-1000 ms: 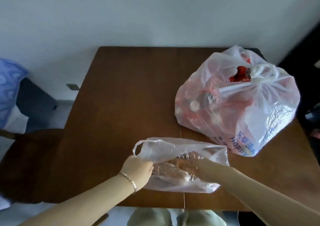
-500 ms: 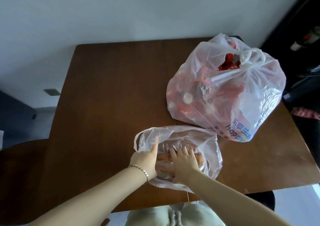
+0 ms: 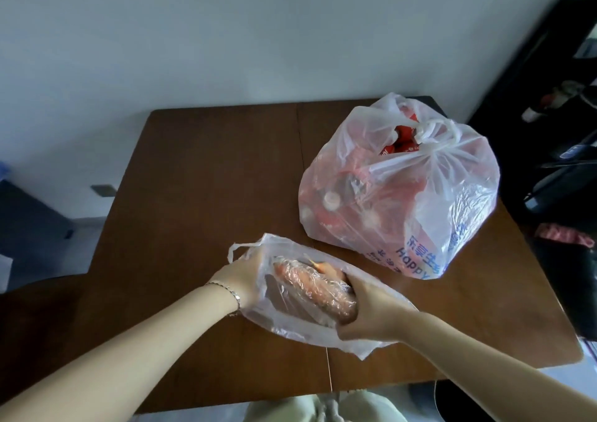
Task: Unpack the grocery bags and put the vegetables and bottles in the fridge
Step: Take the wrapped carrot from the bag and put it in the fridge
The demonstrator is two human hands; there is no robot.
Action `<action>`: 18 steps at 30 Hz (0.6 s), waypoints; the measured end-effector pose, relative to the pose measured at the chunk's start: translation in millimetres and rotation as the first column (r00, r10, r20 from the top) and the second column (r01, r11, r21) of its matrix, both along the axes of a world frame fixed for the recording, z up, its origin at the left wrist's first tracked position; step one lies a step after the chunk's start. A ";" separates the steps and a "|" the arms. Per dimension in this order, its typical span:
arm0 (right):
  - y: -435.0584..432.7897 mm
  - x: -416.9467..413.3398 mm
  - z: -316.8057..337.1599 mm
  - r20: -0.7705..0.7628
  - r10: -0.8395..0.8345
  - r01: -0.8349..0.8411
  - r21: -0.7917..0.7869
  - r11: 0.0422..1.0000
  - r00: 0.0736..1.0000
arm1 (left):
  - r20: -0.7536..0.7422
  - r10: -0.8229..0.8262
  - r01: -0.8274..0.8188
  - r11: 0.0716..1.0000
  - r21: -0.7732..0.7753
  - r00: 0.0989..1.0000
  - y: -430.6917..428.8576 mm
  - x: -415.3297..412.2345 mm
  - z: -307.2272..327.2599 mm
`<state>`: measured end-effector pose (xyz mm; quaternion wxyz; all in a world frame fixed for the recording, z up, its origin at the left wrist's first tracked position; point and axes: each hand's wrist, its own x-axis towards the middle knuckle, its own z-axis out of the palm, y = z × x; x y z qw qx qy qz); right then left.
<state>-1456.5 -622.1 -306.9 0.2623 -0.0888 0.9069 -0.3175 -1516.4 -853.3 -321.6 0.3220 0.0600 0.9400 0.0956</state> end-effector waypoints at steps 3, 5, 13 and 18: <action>7.7 -4.1 31.9 -0.166 -0.017 -0.028 -0.262 0.965 0.986 | -0.064 -0.050 0.049 0.999 -0.013 0.997 6.2 -11.4 3.9; 9.1 -10.4 44.6 -0.121 -0.149 0.065 -0.522 0.850 0.982 | -0.077 0.063 -0.061 0.998 0.031 0.995 8.4 -18.3 11.5; 3.5 -53.4 105.0 0.452 -0.605 0.516 -0.853 -0.078 0.656 | -0.104 0.045 -0.059 0.988 -0.144 0.994 12.6 -59.1 34.0; 40.5 -57.6 134.7 0.570 -0.700 0.495 -0.797 -0.345 0.430 | 0.011 -0.197 0.190 0.923 -0.336 0.980 40.8 -95.8 56.0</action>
